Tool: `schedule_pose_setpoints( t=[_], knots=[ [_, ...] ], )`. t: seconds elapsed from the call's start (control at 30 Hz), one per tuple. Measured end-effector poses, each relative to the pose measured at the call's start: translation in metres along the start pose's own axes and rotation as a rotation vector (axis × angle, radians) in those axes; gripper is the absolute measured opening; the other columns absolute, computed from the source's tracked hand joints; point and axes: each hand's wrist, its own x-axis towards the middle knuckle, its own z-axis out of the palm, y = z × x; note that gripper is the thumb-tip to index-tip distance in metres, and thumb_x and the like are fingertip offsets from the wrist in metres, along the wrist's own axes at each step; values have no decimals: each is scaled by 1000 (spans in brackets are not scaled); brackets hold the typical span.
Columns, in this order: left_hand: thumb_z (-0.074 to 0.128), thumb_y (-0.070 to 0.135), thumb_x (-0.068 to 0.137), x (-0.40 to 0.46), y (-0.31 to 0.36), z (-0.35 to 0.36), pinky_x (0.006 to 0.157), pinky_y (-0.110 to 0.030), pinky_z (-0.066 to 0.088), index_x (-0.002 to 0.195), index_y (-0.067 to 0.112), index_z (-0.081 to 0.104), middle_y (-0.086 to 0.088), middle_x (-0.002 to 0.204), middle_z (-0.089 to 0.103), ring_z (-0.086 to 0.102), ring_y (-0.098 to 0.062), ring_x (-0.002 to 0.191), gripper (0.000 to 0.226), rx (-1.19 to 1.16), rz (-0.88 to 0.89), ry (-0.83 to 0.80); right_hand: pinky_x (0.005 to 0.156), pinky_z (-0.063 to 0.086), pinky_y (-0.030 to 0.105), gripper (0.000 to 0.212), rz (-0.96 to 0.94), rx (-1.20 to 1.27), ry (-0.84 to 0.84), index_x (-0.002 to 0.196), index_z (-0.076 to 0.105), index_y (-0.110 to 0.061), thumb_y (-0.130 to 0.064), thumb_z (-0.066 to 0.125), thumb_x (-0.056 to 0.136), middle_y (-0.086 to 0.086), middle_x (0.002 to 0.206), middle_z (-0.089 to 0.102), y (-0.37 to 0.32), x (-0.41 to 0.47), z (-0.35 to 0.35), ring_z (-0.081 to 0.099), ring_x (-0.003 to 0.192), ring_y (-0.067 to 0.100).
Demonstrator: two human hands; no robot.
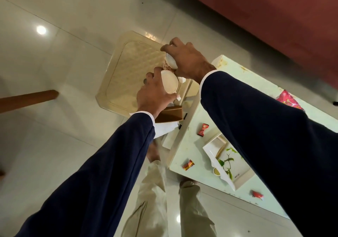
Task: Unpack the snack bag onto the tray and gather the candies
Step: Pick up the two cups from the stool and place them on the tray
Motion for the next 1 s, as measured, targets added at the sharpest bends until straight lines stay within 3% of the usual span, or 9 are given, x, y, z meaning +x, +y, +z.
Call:
schedule_pose_setpoints(
  t=[0.1,0.23,0.37,0.43,0.53,0.7,0.77,0.87,1.0],
  knots=[
    [80,68,69,0,5,4,77,-43,57,138,21,36,-11,133,55,65,-33,108,95,22,-33,70,84,58,52,71,22,43,38,139,44,-30,-26,81,79,7,142,41,-1,1,6,47,120,39],
    [81,61,72,-1,7,10,80,-42,56,139,20,38,-10,132,56,66,-32,108,90,-53,-35,117,84,58,51,68,-6,88,71,135,45,-30,-28,82,78,8,139,42,6,-3,8,46,121,36],
    [84,56,71,2,6,6,84,-40,55,139,22,40,-7,132,58,65,-29,109,88,-148,-37,133,95,56,45,70,26,321,131,133,47,-30,-23,84,74,5,139,42,31,-23,7,44,125,30],
    [86,55,70,2,7,1,84,-38,53,138,23,41,-4,133,58,64,-27,111,87,-178,9,166,96,56,38,71,97,504,214,131,48,-32,-22,85,72,1,139,42,48,-45,6,43,127,25],
    [87,58,67,-3,24,-4,86,-34,55,136,28,41,3,134,58,60,-18,111,88,-240,94,185,82,58,20,71,258,901,400,127,50,-31,-21,89,69,-4,135,47,77,-100,9,51,121,15],
    [85,64,62,-21,81,6,86,-40,60,129,38,40,14,124,55,60,-17,110,85,-332,202,-8,79,63,48,64,566,1736,560,129,51,-20,-12,86,76,5,131,62,120,-229,48,72,108,24],
    [86,64,61,-34,106,21,82,-39,59,127,41,41,15,121,56,62,-18,108,83,-318,265,-110,80,61,51,63,685,1929,621,132,49,-19,-12,83,80,10,132,64,128,-279,72,72,108,31],
    [90,57,63,-57,144,57,85,-36,53,128,40,41,14,122,56,60,-18,109,84,-221,384,-255,78,61,47,66,799,1982,685,134,48,-20,-16,84,78,5,125,70,138,-352,107,72,108,33],
    [89,57,63,-87,183,111,86,-39,54,127,39,42,11,123,60,63,-22,108,81,-10,489,-405,79,63,52,70,951,1694,574,124,53,-27,-21,89,64,3,125,67,154,-415,148,69,111,26]
  ],
)
